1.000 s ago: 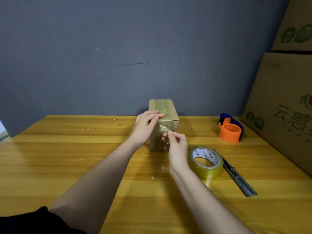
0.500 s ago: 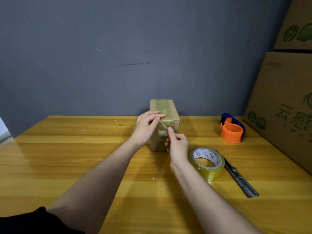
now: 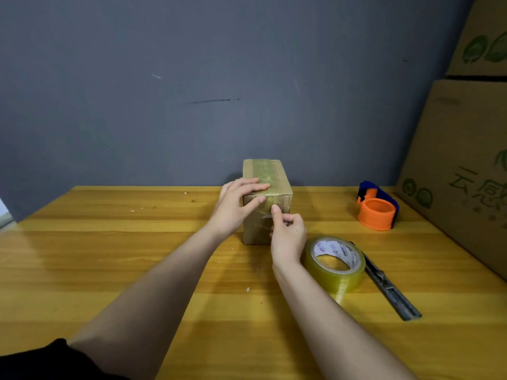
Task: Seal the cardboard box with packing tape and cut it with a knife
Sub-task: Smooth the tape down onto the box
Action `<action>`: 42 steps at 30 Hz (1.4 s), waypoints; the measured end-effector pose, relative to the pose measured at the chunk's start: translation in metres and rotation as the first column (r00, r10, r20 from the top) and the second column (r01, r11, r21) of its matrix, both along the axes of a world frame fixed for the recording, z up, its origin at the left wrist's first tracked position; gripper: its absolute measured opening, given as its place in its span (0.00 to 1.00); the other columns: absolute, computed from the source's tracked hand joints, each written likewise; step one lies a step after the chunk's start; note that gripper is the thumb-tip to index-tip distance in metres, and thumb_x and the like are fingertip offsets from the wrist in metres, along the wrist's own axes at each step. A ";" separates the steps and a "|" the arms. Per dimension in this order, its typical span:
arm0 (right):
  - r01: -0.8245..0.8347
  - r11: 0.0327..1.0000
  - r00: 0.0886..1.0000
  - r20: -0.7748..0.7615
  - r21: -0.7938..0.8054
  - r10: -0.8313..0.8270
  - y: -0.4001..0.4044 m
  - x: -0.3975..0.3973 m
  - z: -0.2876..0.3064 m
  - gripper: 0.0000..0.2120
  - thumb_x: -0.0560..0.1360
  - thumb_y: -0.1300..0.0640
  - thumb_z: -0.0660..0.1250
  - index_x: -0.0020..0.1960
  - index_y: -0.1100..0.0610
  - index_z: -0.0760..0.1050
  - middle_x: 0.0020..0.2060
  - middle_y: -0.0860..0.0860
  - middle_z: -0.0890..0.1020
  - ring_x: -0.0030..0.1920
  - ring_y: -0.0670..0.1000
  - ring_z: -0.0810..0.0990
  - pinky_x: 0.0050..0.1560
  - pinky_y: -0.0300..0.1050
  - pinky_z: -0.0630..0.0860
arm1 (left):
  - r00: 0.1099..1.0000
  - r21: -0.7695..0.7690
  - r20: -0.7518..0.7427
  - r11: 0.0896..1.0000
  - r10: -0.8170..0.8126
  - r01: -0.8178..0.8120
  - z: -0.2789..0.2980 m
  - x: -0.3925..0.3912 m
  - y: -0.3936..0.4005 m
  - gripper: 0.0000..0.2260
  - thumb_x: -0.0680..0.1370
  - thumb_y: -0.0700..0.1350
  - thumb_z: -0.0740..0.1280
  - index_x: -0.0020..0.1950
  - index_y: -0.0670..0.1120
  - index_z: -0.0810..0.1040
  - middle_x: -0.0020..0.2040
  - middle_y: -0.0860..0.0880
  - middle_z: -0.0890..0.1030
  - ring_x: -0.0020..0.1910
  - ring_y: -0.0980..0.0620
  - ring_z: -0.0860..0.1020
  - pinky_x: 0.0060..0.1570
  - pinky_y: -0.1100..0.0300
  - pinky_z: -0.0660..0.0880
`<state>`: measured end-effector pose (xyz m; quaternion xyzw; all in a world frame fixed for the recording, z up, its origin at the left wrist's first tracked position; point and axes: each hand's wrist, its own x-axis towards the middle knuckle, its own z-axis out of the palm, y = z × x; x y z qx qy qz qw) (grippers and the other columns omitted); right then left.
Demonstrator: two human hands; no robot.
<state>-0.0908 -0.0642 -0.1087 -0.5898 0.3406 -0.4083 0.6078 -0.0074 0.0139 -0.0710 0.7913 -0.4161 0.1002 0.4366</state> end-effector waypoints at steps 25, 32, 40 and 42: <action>0.044 0.998 0.999 0.022 -0.036 -0.043 0.012 -0.013 0.012 0.08 0.73 0.64 0.64 0.46 0.57 0.64 0.31 0.46 0.72 0.34 0.53 0.73 0.41 0.46 0.68 | 0.995 0.168 0.104 0.986 -0.011 -0.006 0.001 -0.004 0.007 0.27 0.71 0.42 0.70 0.68 0.57 0.70 0.71 0.54 0.68 0.72 0.50 0.60 0.71 0.57 0.55; 0.010 0.805 0.999 -0.026 -0.593 -0.032 -0.023 -0.006 0.039 0.22 0.74 0.50 0.68 0.66 0.48 0.69 0.65 0.51 0.68 0.63 0.50 0.66 0.64 0.45 0.64 | 0.997 -0.023 -0.067 0.999 0.042 -0.043 0.001 -0.011 -0.008 0.11 0.77 0.48 0.66 0.59 0.53 0.77 0.65 0.51 0.73 0.72 0.51 0.63 0.73 0.57 0.53; -0.458 0.685 0.885 -0.359 -0.566 0.295 -0.056 -0.003 0.034 0.18 0.77 0.45 0.62 0.66 0.44 0.71 0.70 0.49 0.71 0.73 0.48 0.63 0.67 0.40 0.59 | 0.987 -0.091 -0.154 0.995 -0.047 0.034 -0.002 -0.011 -0.006 0.14 0.77 0.42 0.68 0.62 0.47 0.77 0.68 0.47 0.70 0.66 0.60 0.65 0.63 0.73 0.57; -0.460 0.676 0.882 -0.384 -0.576 0.272 -0.056 -0.004 0.035 0.19 0.76 0.43 0.62 0.66 0.41 0.71 0.70 0.49 0.71 0.74 0.48 0.62 0.69 0.45 0.60 | 0.992 -0.084 -0.128 0.996 -0.015 0.005 -0.002 -0.013 -0.004 0.14 0.76 0.43 0.68 0.62 0.48 0.78 0.68 0.49 0.71 0.66 0.59 0.67 0.63 0.70 0.59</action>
